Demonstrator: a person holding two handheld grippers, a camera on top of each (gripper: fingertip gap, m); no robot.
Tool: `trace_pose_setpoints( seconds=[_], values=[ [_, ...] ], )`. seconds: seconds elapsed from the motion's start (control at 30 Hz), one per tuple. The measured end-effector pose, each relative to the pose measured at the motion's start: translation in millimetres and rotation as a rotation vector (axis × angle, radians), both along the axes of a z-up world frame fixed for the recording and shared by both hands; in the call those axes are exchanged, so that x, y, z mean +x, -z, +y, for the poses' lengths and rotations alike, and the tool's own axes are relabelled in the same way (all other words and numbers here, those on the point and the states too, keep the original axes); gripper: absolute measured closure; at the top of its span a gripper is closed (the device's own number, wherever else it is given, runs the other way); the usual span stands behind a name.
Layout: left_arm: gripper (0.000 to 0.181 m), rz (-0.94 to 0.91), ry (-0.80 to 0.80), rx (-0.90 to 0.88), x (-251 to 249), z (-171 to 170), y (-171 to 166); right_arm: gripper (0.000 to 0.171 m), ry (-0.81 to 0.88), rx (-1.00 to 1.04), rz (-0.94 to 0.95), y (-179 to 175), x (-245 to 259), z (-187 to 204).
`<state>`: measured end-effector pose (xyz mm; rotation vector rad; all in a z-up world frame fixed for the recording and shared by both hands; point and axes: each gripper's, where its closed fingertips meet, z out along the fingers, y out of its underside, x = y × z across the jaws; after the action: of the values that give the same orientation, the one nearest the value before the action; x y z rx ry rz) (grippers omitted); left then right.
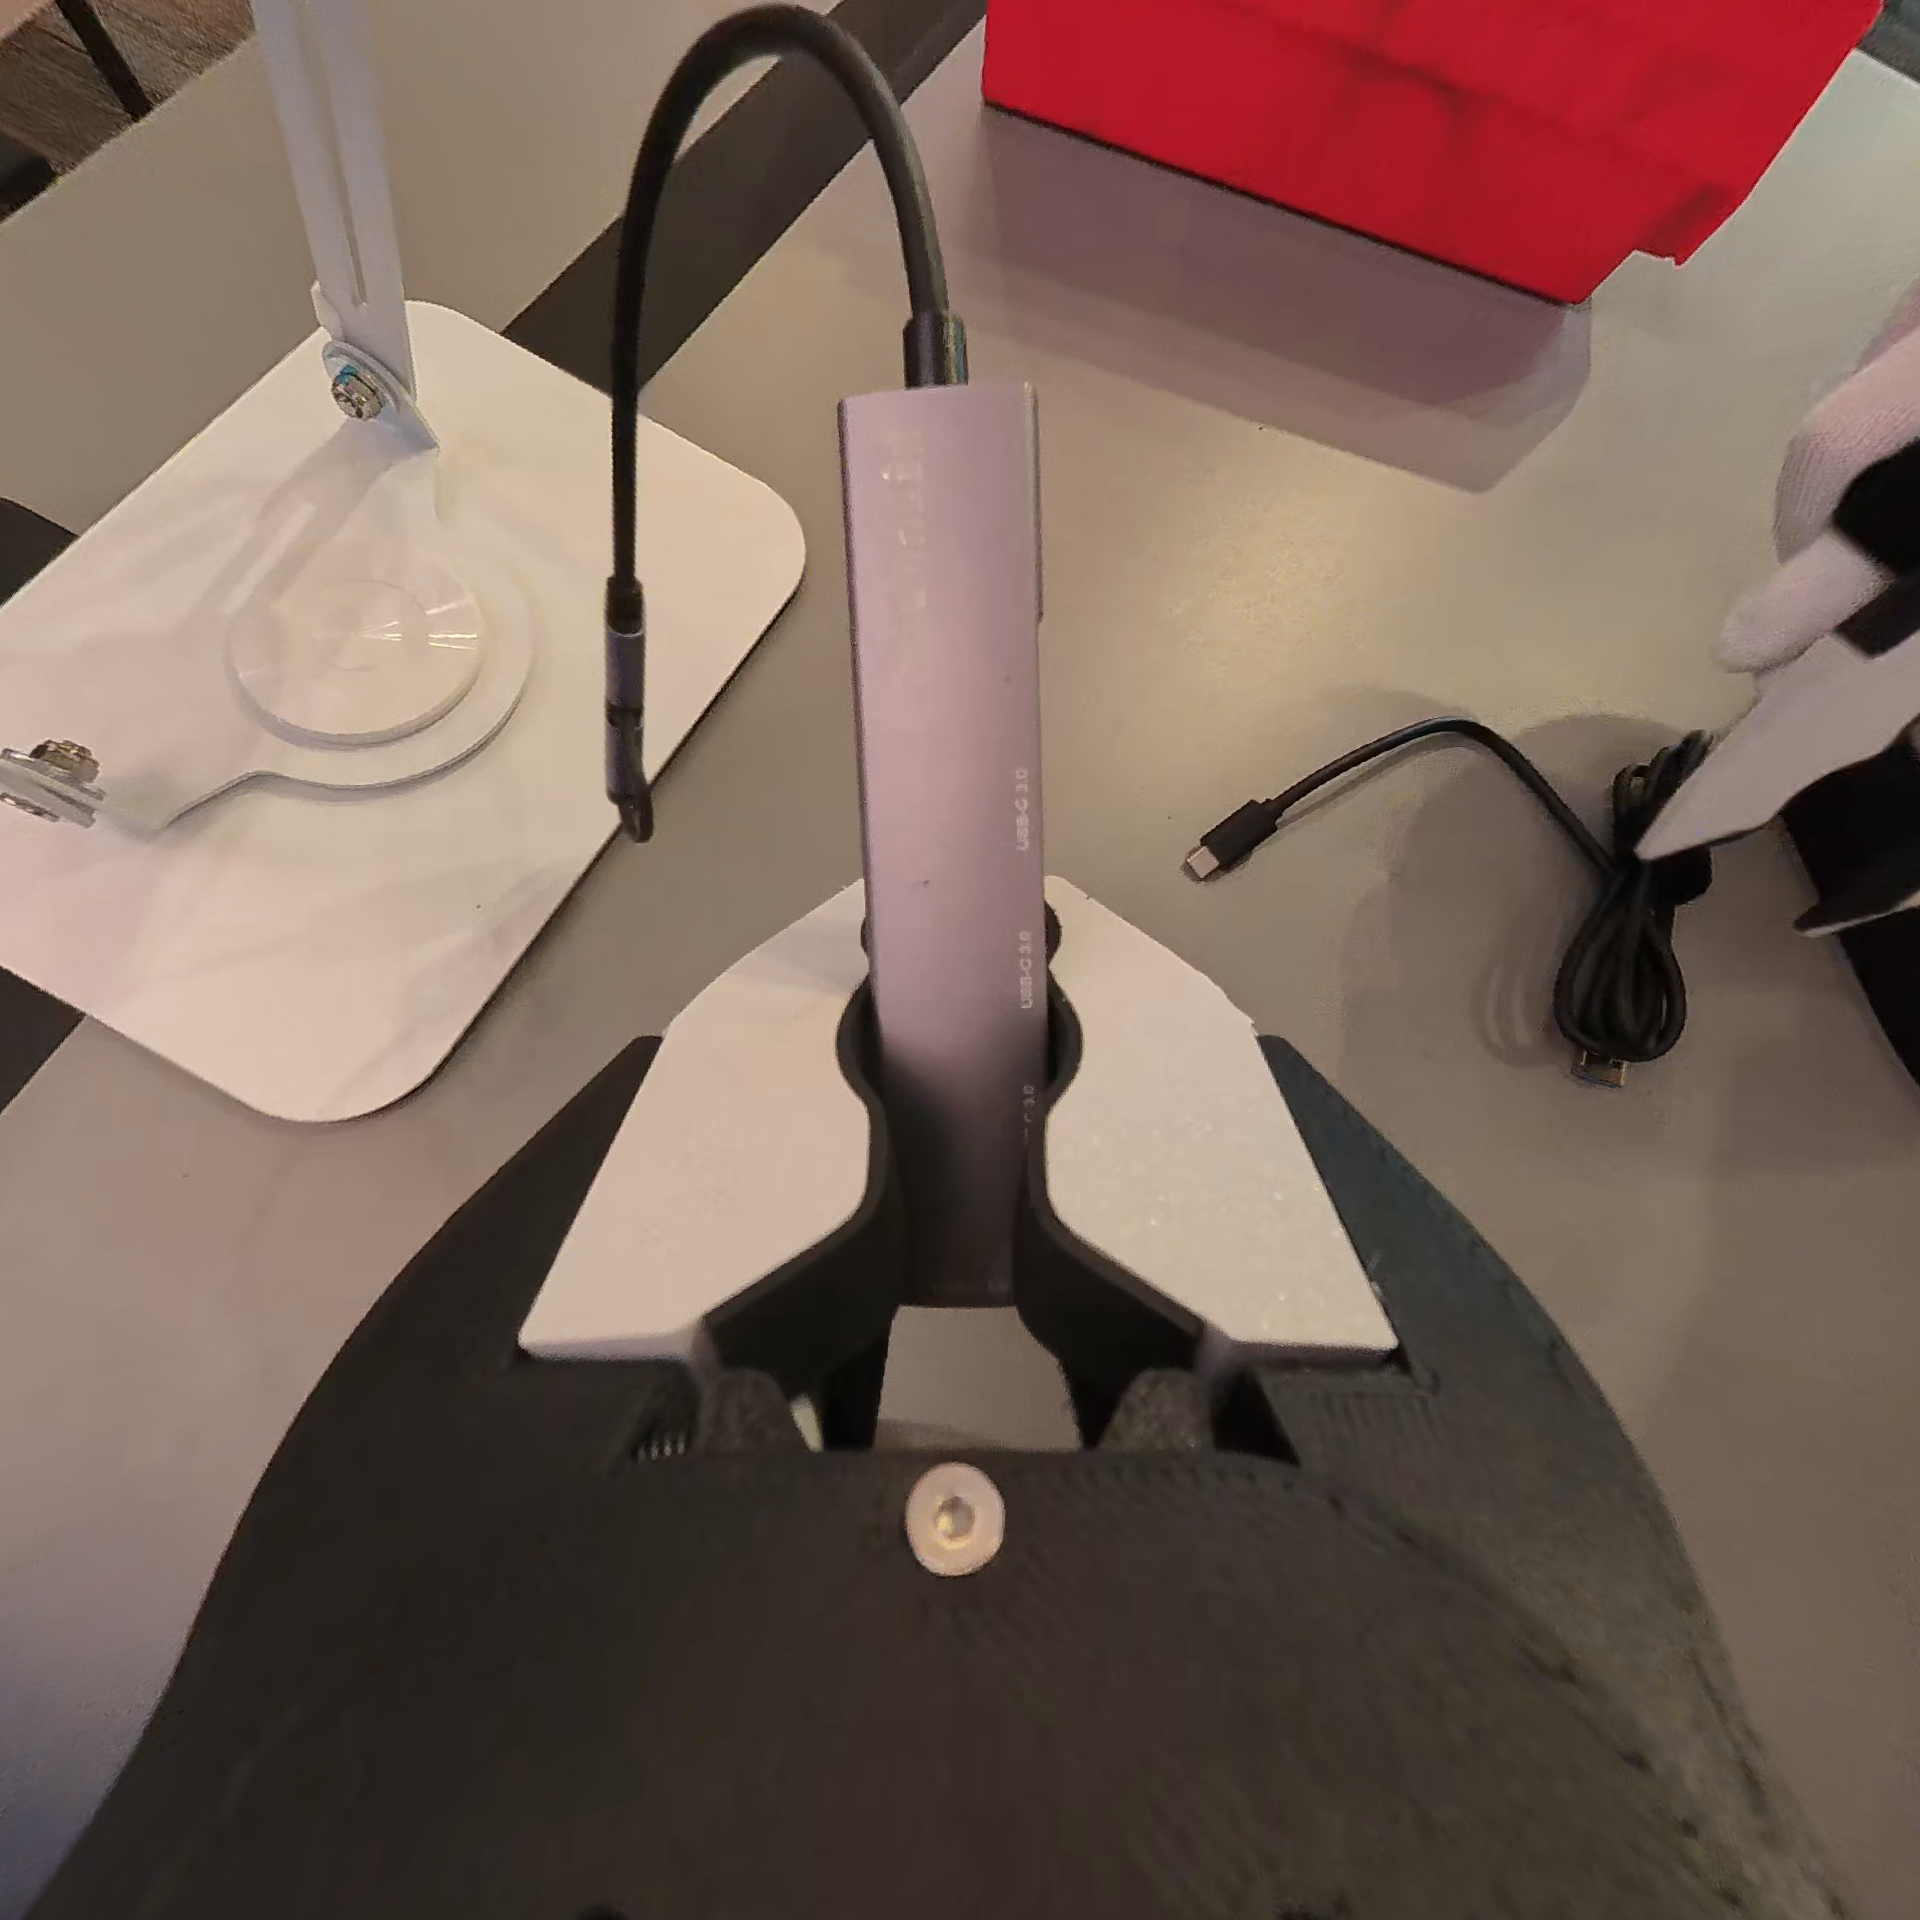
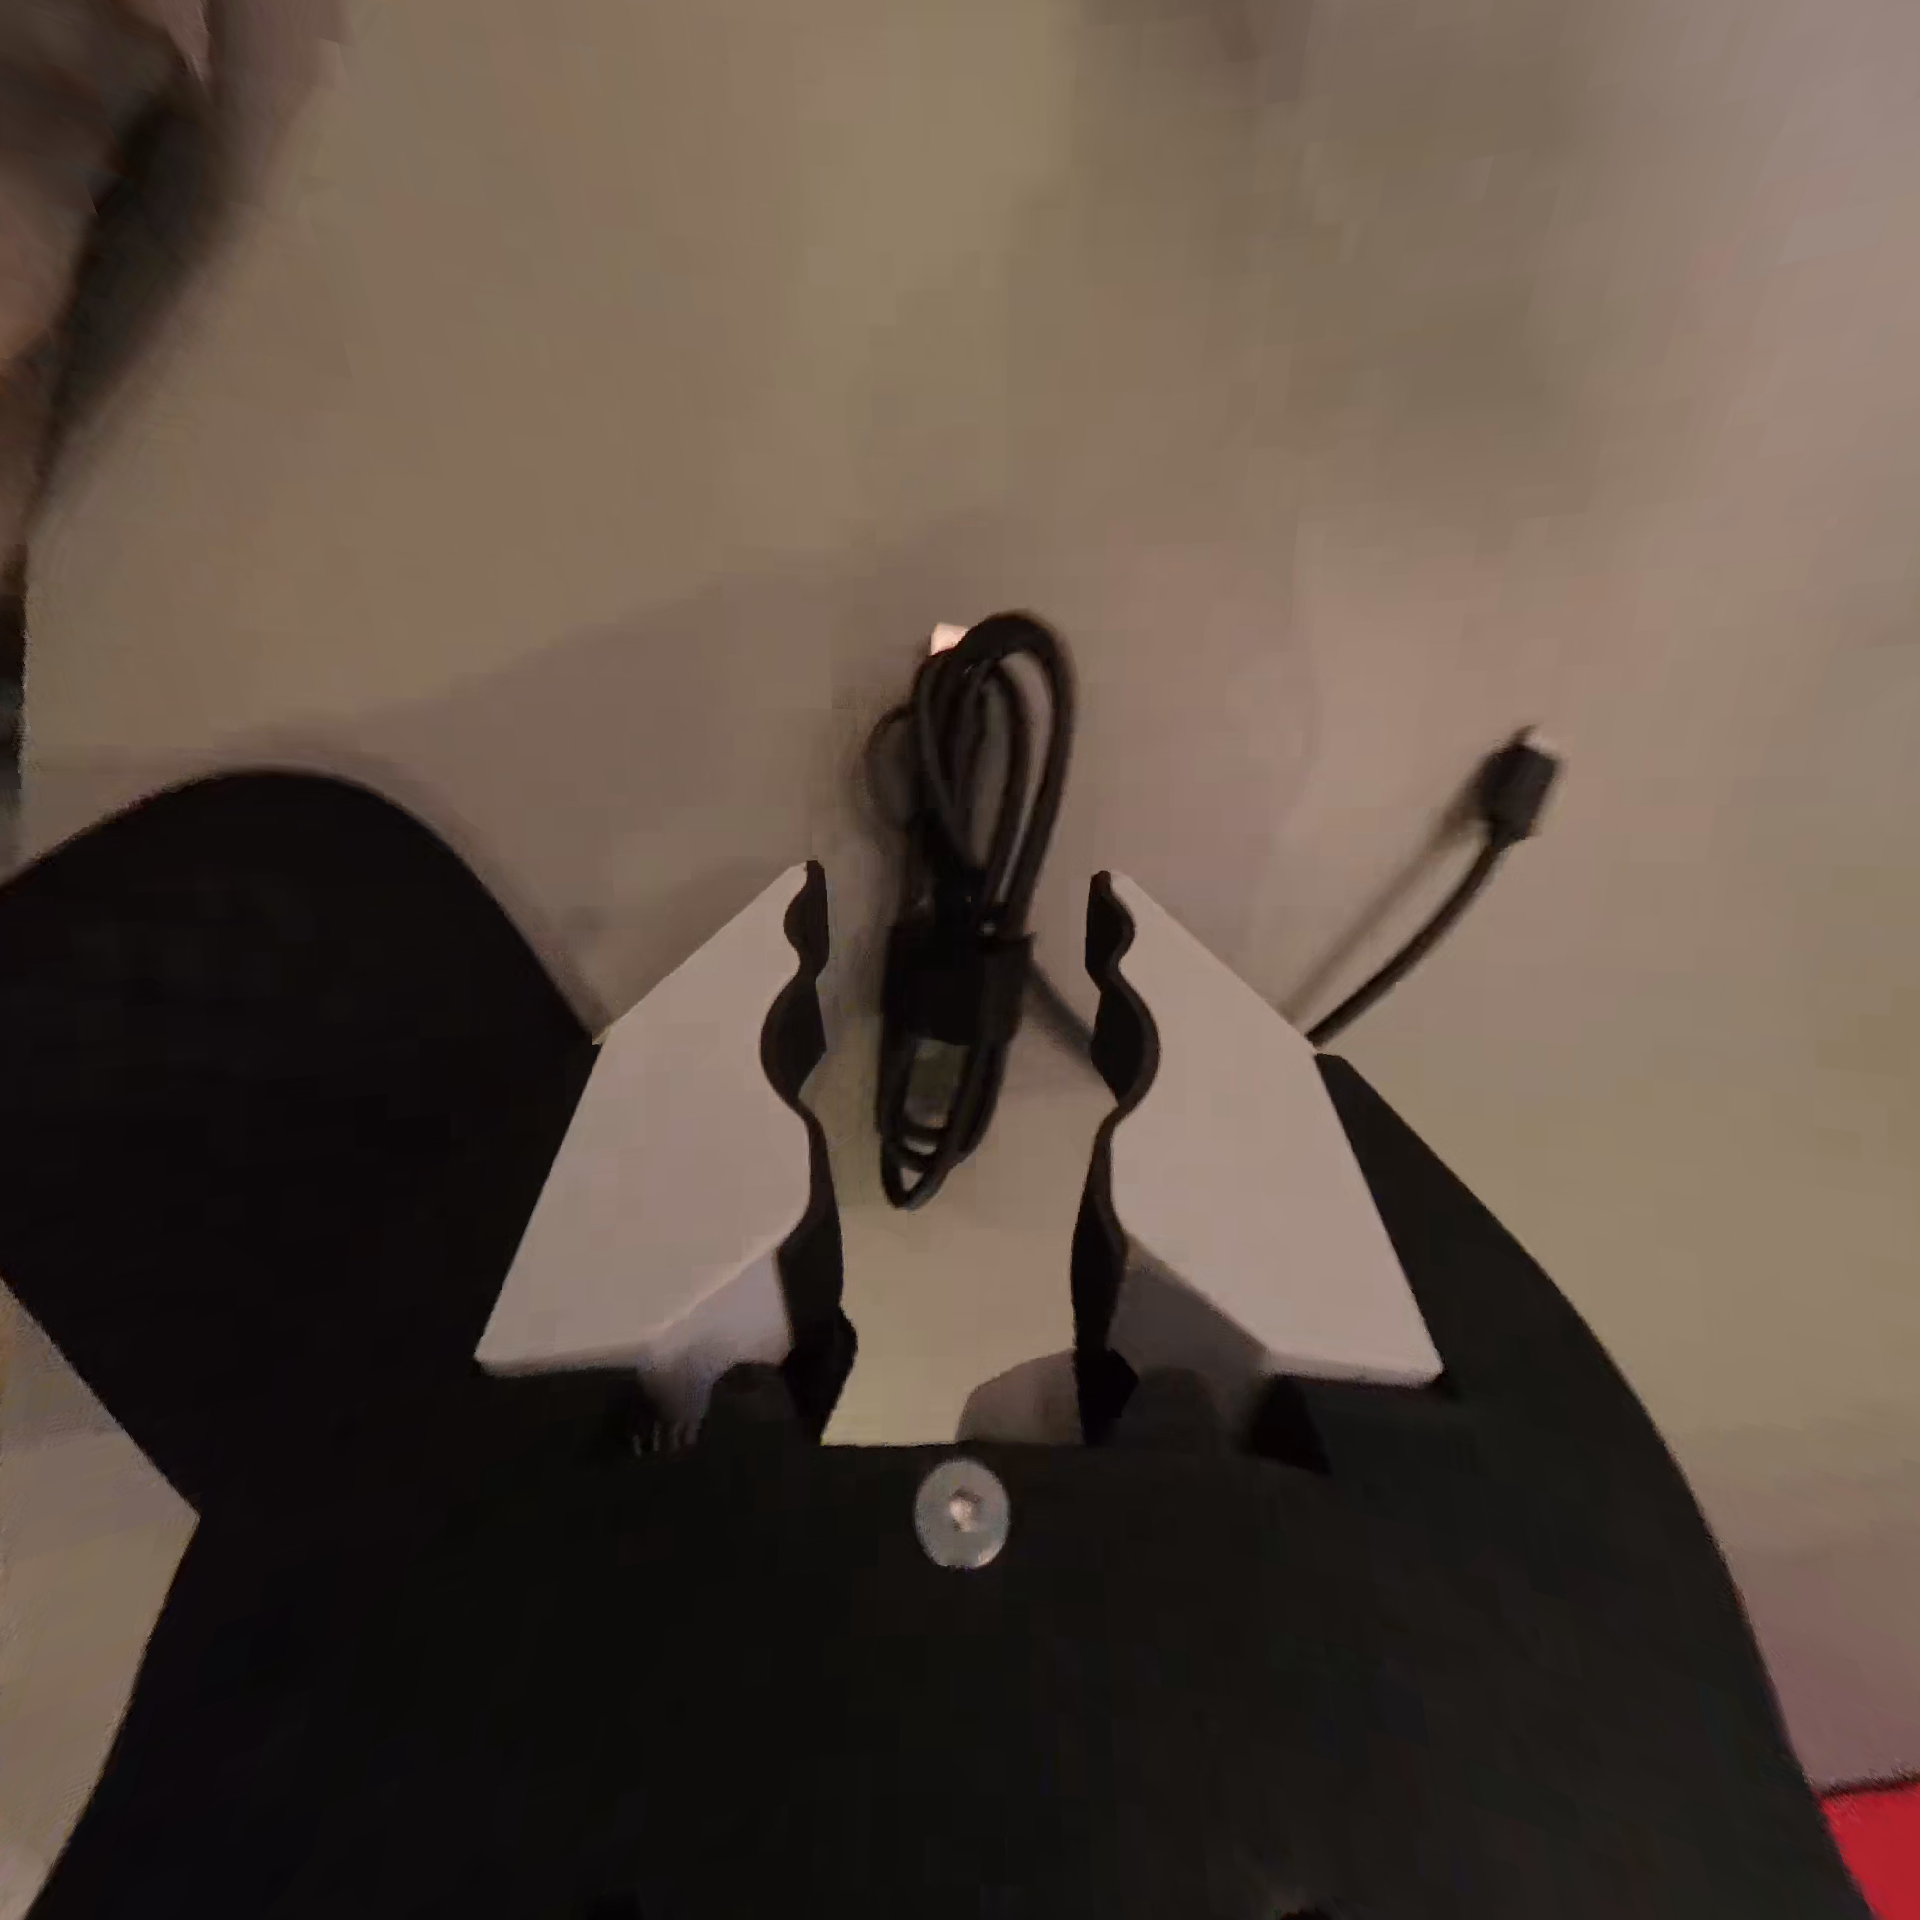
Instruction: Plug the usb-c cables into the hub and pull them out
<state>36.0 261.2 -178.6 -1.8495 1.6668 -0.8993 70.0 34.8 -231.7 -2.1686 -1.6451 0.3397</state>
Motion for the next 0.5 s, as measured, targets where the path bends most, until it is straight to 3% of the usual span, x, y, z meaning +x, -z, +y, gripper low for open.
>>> trace_pose_setpoints(
  seconds=[0.13,0.23,0.37,0.5],
  values=[
    [0.158,0.002,0.013,0.004,2.6,-5.1,0.3,0.128,-0.009,-0.044,-0.068,28.8,3.0,-6.4],
    [0.158,0.005,0.017,0.009,3.7,-7.3,0.9,0.144,0.003,-0.022,-0.067,33.9,3.4,0.2],
    [0.158,0.004,0.013,0.008,3.4,-6.1,1.4,0.154,0.009,-0.003,-0.017,29.1,2.0,0.8],
    [0.158,0.0,0.007,0.008,3.2,-4.6,0.3,0.156,0.052,0.071,0.085,-3.2,7.2,4.9]
  ],
)
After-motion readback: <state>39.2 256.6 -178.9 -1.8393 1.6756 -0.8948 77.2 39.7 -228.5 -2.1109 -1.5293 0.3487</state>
